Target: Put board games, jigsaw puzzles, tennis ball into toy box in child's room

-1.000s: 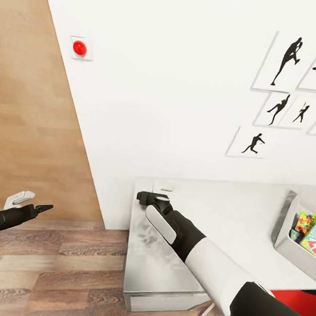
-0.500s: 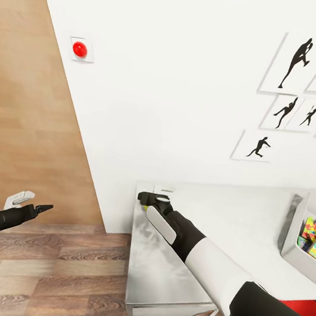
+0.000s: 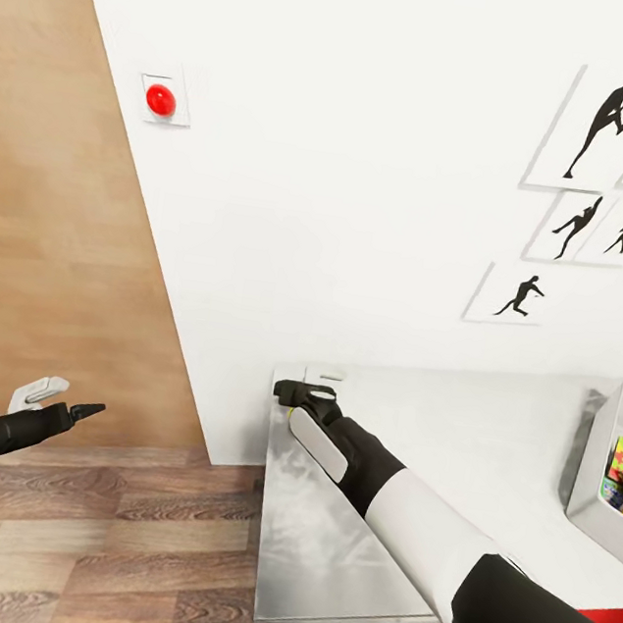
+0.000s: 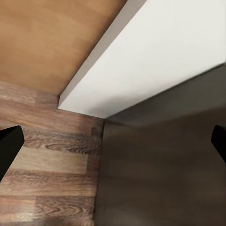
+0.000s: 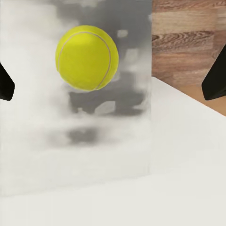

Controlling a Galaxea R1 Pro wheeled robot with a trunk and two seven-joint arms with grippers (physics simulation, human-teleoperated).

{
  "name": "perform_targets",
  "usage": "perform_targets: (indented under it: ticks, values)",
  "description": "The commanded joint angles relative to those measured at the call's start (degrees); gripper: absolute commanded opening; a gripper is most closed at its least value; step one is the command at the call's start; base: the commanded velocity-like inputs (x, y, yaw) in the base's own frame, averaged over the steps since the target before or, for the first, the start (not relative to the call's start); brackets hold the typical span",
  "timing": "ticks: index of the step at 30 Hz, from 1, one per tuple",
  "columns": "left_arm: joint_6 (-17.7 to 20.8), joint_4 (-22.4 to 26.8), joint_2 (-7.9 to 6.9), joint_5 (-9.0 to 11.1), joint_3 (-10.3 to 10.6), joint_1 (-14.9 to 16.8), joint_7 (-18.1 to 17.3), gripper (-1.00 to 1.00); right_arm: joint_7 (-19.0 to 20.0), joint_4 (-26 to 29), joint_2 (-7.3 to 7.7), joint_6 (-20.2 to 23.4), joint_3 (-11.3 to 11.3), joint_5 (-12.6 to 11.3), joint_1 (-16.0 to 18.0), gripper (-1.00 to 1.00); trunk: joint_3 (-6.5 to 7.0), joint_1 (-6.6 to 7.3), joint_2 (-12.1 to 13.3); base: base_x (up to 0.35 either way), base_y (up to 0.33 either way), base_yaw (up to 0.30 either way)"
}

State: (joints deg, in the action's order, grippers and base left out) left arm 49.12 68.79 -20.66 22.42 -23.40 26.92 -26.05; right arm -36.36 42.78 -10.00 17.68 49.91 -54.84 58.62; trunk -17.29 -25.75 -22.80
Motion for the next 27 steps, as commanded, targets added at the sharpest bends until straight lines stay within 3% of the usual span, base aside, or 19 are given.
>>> perform_targets:
  ticks: [1, 13, 27]
  values:
    - [0.36, 0.02, 0.00, -0.01, -0.09, 0.06, -0.19, 1.00, -0.38, 0.03, 0.00, 0.20, 0.12, -0.22, 0.09, 1.00, -0.11, -0.03, -0.11, 0.001, 0.001, 0.000]
    - [0.36, 0.01, 0.01, -0.01, -0.07, 0.05, -0.18, 1.00, -0.38, 0.07, 0.00, 0.33, 0.01, -0.27, 0.09, 1.00, -0.15, -0.03, -0.11, 0.000, 0.000, 0.000]
    - [0.36, 0.01, 0.09, -0.01, -0.07, 0.05, -0.19, 1.00, -0.38, 0.03, 0.00, 0.66, 0.01, -0.35, 0.09, 1.00, -1.27, -0.03, -0.11, 0.000, 0.000, 0.000]
